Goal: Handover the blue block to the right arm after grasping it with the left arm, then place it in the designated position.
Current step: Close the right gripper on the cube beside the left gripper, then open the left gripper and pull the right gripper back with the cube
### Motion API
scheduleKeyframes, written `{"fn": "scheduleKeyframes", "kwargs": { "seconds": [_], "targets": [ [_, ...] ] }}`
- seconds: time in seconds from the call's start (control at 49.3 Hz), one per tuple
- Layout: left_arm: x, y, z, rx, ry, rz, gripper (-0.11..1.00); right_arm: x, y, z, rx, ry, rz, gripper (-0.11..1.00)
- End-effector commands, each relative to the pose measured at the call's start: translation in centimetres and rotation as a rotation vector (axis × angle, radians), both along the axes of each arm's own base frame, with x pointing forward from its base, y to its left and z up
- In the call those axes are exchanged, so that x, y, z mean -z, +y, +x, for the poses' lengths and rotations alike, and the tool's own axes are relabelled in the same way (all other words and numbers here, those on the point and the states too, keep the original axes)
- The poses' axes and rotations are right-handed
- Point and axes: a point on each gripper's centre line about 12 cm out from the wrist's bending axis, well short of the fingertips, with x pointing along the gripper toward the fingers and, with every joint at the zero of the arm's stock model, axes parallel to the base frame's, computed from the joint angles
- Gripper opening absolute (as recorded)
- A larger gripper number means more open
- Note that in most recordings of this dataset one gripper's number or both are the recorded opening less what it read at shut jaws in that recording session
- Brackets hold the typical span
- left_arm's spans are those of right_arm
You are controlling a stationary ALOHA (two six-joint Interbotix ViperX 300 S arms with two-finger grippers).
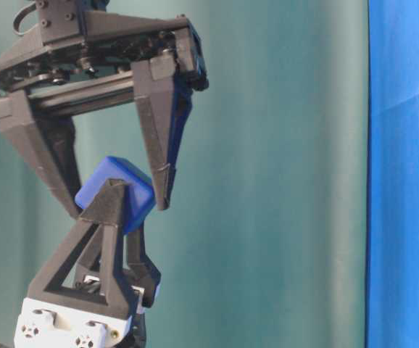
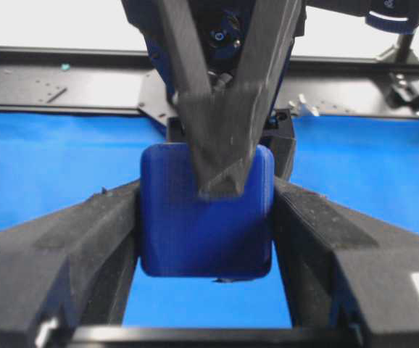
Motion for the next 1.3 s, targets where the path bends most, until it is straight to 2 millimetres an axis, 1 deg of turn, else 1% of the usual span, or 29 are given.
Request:
{"fn": "scheduleKeyframes", "kwargs": {
  "seconds": [0.0,0.041,0.061,1.014,1.034,1.115,1.176,1.217,1.278],
  "targets": [
    [-1.23,-0.06,-0.23,0.002,-0.037,-0.001,0.48,-1.65,-0.09,0.23,0.010,-0.024,-0.004,0.66],
    [-1.25,-0.06,-0.23,0.002,-0.038,-0.001,0.48,-1.62,-0.16,0.26,0.016,-0.015,-0.006,0.55],
    [-1.23,-0.06,-0.23,0.002,-0.037,-0.001,0.48,-1.70,-0.18,0.29,0.018,-0.014,-0.006,0.54],
    [-1.19,-0.28,-0.23,0.008,-0.034,-0.004,0.49,-1.83,-0.32,0.37,0.030,-0.002,0.001,0.55],
    [-1.25,-0.28,-0.21,0.008,-0.035,-0.004,0.52,-1.83,-0.32,0.37,0.030,-0.002,0.001,0.55],
    [-1.25,-0.34,-0.26,0.009,-0.035,-0.006,0.76,-1.83,-0.32,0.37,0.030,-0.002,0.001,0.55],
    [-1.27,-0.34,-0.21,0.009,-0.037,-0.006,0.88,-1.89,-0.32,0.34,0.030,-0.003,0.001,0.55],
    [-1.21,-0.28,-0.23,0.008,-0.035,-0.006,0.92,-1.87,-0.32,0.34,0.030,-0.002,0.003,0.55],
    [-1.27,-0.28,-0.26,0.008,-0.037,-0.006,0.93,-1.89,-0.32,0.29,0.030,-0.003,0.004,0.55]
  ]
}}
